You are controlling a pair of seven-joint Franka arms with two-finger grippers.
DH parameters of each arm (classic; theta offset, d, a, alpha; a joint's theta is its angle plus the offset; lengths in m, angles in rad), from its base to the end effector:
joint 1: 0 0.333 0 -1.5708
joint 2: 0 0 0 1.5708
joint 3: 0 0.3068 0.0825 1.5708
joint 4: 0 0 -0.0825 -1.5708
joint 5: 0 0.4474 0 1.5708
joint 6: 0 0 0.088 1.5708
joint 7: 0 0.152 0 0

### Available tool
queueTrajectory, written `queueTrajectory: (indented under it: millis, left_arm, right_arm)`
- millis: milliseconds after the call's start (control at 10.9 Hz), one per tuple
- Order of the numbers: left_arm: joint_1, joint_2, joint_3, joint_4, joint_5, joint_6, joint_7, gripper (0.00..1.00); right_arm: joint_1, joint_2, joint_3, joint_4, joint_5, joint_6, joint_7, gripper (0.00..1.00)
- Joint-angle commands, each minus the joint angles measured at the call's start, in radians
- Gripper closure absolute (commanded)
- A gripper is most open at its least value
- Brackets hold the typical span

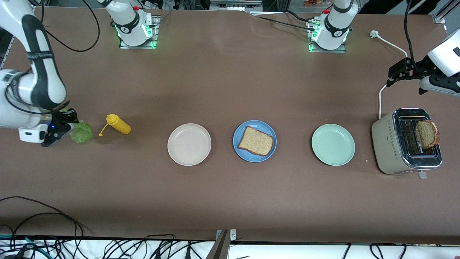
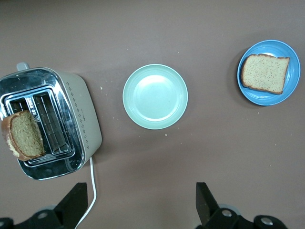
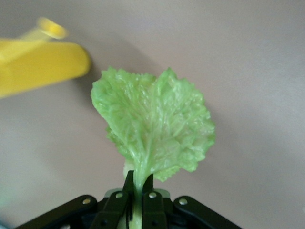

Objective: Make sandwich in blue plate with both arms
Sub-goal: 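Carry the lettuce leaf with the right gripper over the blue plate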

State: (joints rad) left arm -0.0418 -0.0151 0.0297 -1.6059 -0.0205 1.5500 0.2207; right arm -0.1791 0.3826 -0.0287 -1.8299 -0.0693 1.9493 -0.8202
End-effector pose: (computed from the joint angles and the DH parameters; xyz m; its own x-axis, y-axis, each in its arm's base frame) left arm 0.6085 -0.0104 0.5591 0.9723 -0.2311 -0.0352 -0.2301 -0.9727 0.0294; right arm 0.6291 -0.1402 0.2158 0.7668 0.6006 -0.2264 0.5830 -0.7993 -0.1457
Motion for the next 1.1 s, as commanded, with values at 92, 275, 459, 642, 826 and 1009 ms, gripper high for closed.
queueTrajectory:
  millis: [92, 275, 459, 642, 826, 1009]
  left_arm:
    - [0.043, -0.006, 0.027, 0.069, -0.005, -0.036, -0.006, 0.0]
    - [0.057, -0.005, 0.029, 0.089, -0.03, -0.034, -0.011, 0.0]
    - [0.057, 0.001, 0.027, 0.101, -0.03, -0.034, -0.044, 0.0]
    - [0.056, 0.001, 0.026, 0.104, -0.032, -0.034, -0.055, 0.0]
    - [0.056, 0.0, 0.024, 0.104, -0.03, -0.034, -0.055, 0.0]
    - [0.056, 0.001, 0.024, 0.104, -0.03, -0.038, -0.044, 0.0]
  right_arm:
    - [0.0, -0.028, 0.178, 0.28, 0.011, -0.412, 0.331, 1.0]
    - [0.0, -0.027, 0.316, 0.32, 0.012, -0.441, 0.549, 1.0]
    - [0.01, -0.007, 0.458, 0.321, 0.014, -0.415, 0.781, 1.0]
    - [0.076, 0.03, 0.529, 0.325, 0.016, -0.31, 0.988, 1.0]
    - [0.2, 0.082, 0.532, 0.33, 0.014, -0.168, 1.198, 1.0]
    - [0.335, 0.154, 0.53, 0.331, 0.011, 0.032, 1.385, 1.0]
